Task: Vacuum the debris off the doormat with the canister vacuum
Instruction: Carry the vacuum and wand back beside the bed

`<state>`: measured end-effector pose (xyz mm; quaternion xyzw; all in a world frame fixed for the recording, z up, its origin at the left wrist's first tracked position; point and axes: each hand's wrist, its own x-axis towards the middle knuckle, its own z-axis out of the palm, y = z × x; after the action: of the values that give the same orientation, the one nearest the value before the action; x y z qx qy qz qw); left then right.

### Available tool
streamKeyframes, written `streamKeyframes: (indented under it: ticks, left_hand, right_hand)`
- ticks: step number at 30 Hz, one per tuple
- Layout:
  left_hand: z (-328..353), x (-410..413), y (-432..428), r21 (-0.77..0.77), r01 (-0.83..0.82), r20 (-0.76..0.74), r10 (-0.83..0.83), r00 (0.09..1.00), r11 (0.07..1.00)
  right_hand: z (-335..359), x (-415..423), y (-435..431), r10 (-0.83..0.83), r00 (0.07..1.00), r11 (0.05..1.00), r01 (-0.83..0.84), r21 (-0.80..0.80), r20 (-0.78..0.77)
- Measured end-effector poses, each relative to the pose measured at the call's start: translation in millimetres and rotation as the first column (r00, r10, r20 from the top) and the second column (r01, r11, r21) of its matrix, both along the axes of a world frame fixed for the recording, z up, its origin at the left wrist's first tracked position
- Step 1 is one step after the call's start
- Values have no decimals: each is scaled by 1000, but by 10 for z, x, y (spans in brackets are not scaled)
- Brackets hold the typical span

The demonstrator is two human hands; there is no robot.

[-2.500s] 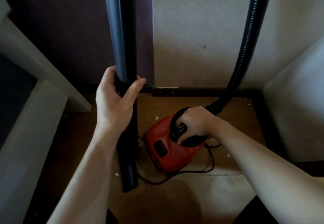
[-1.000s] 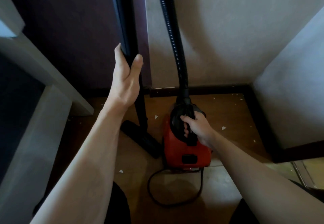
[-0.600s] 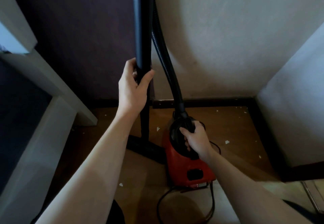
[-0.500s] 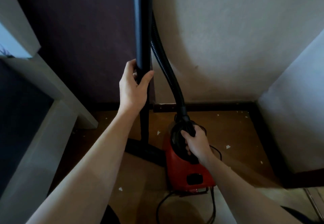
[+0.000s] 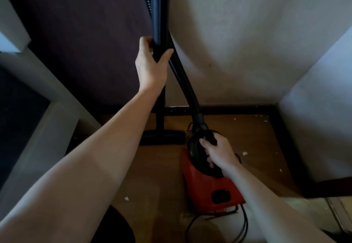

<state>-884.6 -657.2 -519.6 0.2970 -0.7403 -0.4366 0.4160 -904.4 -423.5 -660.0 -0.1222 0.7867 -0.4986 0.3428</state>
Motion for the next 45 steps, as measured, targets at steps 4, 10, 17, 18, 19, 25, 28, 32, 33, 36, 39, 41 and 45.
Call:
streamKeyframes:
  ticks: [4, 10, 17, 18, 19, 25, 28, 32, 33, 36, 39, 41, 45]
  left_hand:
    - [33, -232, 125, -31, 9, 3, -9, 1000, 999]
    - [40, -330, 191, -20, 93, 52, -92, 994, 995]
    - [-47, -242, 27, 18, 221, 145, -221, 965, 975]
    - [-71, -224, -5, 11, 235, 166, -233, 958, 972]
    - [-104, -214, -46, 8, 247, 189, -244, 951, 969]
    - [-111, -202, -222, -28, 407, 260, -387, 885, 913]
    - [-99, -189, -246, -63, 469, 232, -444, 865, 881]
    - [-107, -167, -299, -54, 517, 220, -495, 840, 854]
    - [-114, -158, -297, -49, 513, 211, -493, 844, 857]
    - [-198, -84, -228, -8, 448, 142, -442, 886, 894]
    - [-421, 23, -169, 60, 364, 73, -368, 927, 929]
    - [-537, 86, -132, 94, 350, 60, -356, 932, 932]
    - [-511, 85, -118, 73, 381, 96, -387, 917, 922]
  right_hand:
    - [-15, 90, -45, 13, 999, 999, -11, -48, 42]
    - [-51, 152, -238, -22, 996, 993, 32, -116, 91]
    - [-152, 181, -453, -43, 989, 989, 63, -137, 143]
    - [-173, 190, -480, -42, 987, 988, 64, -142, 157]
    - [-189, 208, -501, -39, 984, 987, 64, -145, 171]
    - [-240, 328, -556, -59, 976, 987, 88, -134, 209]
    - [-285, 421, -577, -57, 981, 990, 79, -115, 184]
    - [-297, 458, -596, -47, 978, 986, 78, -147, 204]
    - [-291, 457, -603, -42, 977, 985, 76, -154, 211]
    - [-253, 460, -615, -29, 976, 986, 63, -154, 214]
    - [-207, 474, -601, -11, 979, 987, 44, -158, 205]
    - [-180, 496, -597, -10, 974, 983, 50, -175, 225]
    - [-125, 540, -624, -36, 955, 974, 100, -205, 294]
